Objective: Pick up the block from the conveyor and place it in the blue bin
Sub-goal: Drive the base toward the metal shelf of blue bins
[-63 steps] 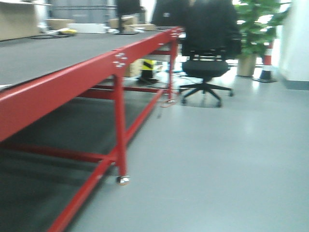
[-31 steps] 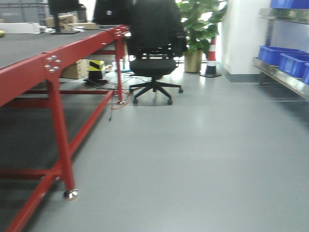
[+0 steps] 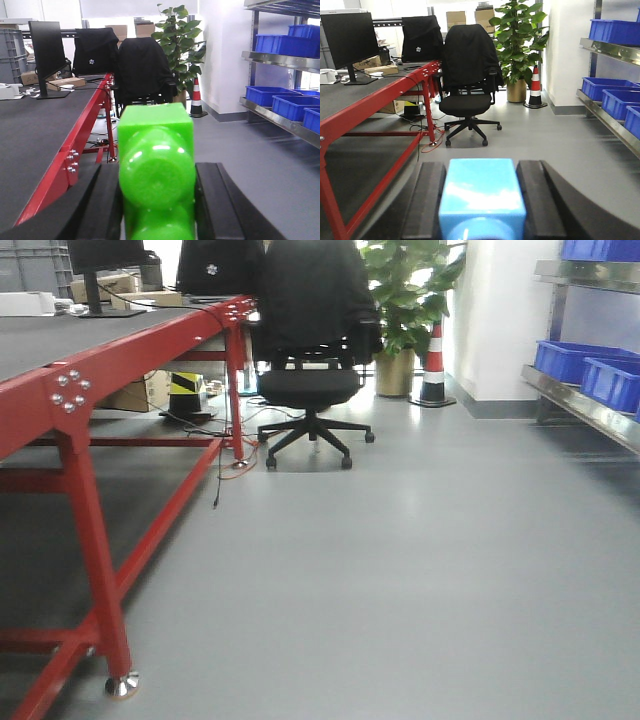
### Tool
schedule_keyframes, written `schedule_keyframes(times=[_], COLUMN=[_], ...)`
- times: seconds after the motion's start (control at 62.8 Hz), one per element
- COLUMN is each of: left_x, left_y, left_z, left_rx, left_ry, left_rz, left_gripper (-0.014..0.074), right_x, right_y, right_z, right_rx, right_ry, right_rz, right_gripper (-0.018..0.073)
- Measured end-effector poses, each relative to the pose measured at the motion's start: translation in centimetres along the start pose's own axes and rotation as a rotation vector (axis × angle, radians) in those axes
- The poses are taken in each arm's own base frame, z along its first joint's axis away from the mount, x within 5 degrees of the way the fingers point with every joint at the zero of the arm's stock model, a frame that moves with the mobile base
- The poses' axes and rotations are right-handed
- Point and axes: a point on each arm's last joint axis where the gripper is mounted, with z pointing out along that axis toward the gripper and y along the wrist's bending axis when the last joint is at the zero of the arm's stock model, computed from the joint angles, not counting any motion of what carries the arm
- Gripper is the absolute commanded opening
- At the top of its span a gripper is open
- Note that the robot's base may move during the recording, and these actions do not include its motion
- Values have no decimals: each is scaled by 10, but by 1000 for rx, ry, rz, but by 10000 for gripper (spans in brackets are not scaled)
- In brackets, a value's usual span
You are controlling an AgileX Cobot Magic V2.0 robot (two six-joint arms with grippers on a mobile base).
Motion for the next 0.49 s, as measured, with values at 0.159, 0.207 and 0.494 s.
schedule_keyframes(times=[0.159,0.207,0.494], left_x=[0,0,0], left_y=[0,0,0], left_z=[0,0,0], left_rx=[0,0,0], left_ry=[0,0,0], left_rz=[0,0,0], left_gripper=[-111,-111,-111], right_x=[0,0,0], right_y=[0,0,0], right_z=[0,0,0], right_rx=[0,0,0], right_ry=[0,0,0], right_rz=[0,0,0], right_gripper=[-162,-162,-162])
